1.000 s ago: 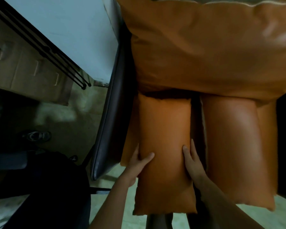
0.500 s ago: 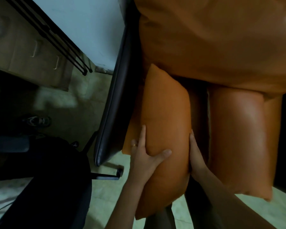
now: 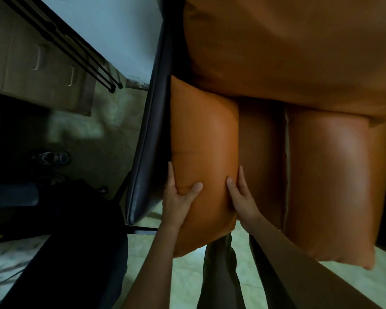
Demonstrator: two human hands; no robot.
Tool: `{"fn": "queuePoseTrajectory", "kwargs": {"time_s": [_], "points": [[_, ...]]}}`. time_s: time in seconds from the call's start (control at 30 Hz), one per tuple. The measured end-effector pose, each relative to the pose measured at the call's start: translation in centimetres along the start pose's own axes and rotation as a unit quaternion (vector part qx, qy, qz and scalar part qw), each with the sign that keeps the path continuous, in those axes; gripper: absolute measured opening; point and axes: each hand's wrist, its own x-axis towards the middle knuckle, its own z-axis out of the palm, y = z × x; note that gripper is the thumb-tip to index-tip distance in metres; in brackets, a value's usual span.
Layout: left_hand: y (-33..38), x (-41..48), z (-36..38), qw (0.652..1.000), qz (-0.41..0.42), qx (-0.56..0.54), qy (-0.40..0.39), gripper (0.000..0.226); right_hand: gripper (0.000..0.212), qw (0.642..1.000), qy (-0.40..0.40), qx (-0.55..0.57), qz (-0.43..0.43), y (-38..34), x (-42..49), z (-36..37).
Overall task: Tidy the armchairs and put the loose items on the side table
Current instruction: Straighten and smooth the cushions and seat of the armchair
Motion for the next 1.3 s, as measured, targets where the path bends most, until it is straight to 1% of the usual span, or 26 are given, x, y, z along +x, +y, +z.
{"fn": "queuePoseTrajectory", "kwargs": {"time_s": [0.1, 0.2, 0.27, 0.33, 0.4, 0.5, 0.6, 0.67, 0.77, 0.83, 0.87, 0.93, 1.0, 1.07, 1.1, 1.13, 1.17, 1.23, 1.3], "points": [[1.1, 0.3, 0.2, 1.000, 0.012, 0.008, 0.021, 0.108, 0.079, 0.999, 0.001, 0.043, -0.014, 0.0, 0.8, 0.9], [3.5, 3.0, -0.8, 0.992, 0.033, 0.070, 0.095, 0.105, 0.074, 0.994, -0.013, 0.103, -0.028, -1.5, 2.4, 3.0], [4.6, 5.2, -1.0, 0.987, 0.047, 0.111, 0.103, 0.103, 0.072, 0.993, 0.004, 0.114, -0.043, -2.7, 3.6, 4.1], [4.8, 5.6, -0.8, 0.982, 0.051, 0.152, 0.101, 0.102, 0.071, 0.994, 0.015, 0.098, -0.054, -3.4, 4.6, 4.1], [4.5, 5.3, -0.3, 0.976, 0.051, 0.178, 0.109, 0.101, 0.071, 0.996, 0.003, 0.070, -0.050, -3.7, 4.9, 3.2], [4.3, 5.2, -0.3, 0.978, 0.051, 0.171, 0.110, 0.100, 0.072, 0.999, -0.002, 0.017, -0.041, -4.6, 4.2, 1.6], [5.0, 4.8, -0.3, 0.977, 0.050, 0.171, 0.115, 0.099, 0.068, 0.993, 0.004, -0.060, -0.097, -6.9, 3.0, -0.1], [5.9, 3.9, 0.2, 0.971, 0.070, 0.187, 0.133, 0.094, 0.064, 0.982, 0.014, -0.113, -0.147, -8.8, 2.5, -2.0], [8.2, 3.0, 1.6, 0.957, 0.118, 0.224, 0.145, 0.082, 0.060, 0.966, 0.064, -0.134, -0.209, -12.2, 1.7, -6.2], [10.6, 3.2, 2.9, 0.947, 0.159, 0.243, 0.140, 0.082, 0.059, 0.949, 0.125, -0.132, -0.258, -15.3, 0.7, -9.6], [12.1, 3.7, 3.7, 0.944, 0.177, 0.240, 0.137, 0.084, 0.059, 0.934, 0.159, -0.135, -0.291, -17.1, 0.1, -11.5], [15.8, 4.9, 5.0, 0.944, 0.212, 0.220, 0.122, 0.087, 0.058, 0.890, 0.219, -0.171, -0.360, -20.7, -1.0, -15.6], [20.1, 6.0, 6.4, 0.936, 0.266, 0.210, 0.098, 0.088, 0.060, 0.834, 0.265, -0.254, -0.412, -24.1, -1.4, -19.7], [24.4, 6.8, 8.0, 0.909, 0.330, 0.242, 0.085, 0.086, 0.062, 0.776, 0.316, -0.341, -0.425, -27.3, -1.2, -23.3], [26.5, 7.4, 8.8, 0.892, 0.354, 0.267, 0.085, 0.085, 0.065, 0.754, 0.345, -0.362, -0.426, -28.8, -1.1, -25.1], [28.4, 8.0, 9.6, 0.877, 0.373, 0.290, 0.089, 0.084, 0.067, 0.744, 0.376, -0.357, -0.421, -30.2, -1.0, -26.9], [30.4, 8.7, 10.3, 0.862, 0.388, 0.311, 0.099, 0.084, 0.070, 0.745, 0.405, -0.335, -0.412, -31.4, -1.1, -28.7], [33.9, 9.9, 11.5, 0.840, 0.398, 0.350, 0.115, 0.087, 0.074, 0.758, 0.447, -0.272, -0.389, -33.4, -1.1, -32.7], [36.2, 10.7, 13.2, 0.819, 0.391, 0.411, 0.087, 0.096, 0.079, 0.786, 0.455, -0.212, -0.362, -34.8, -0.8, -36.2]]}}
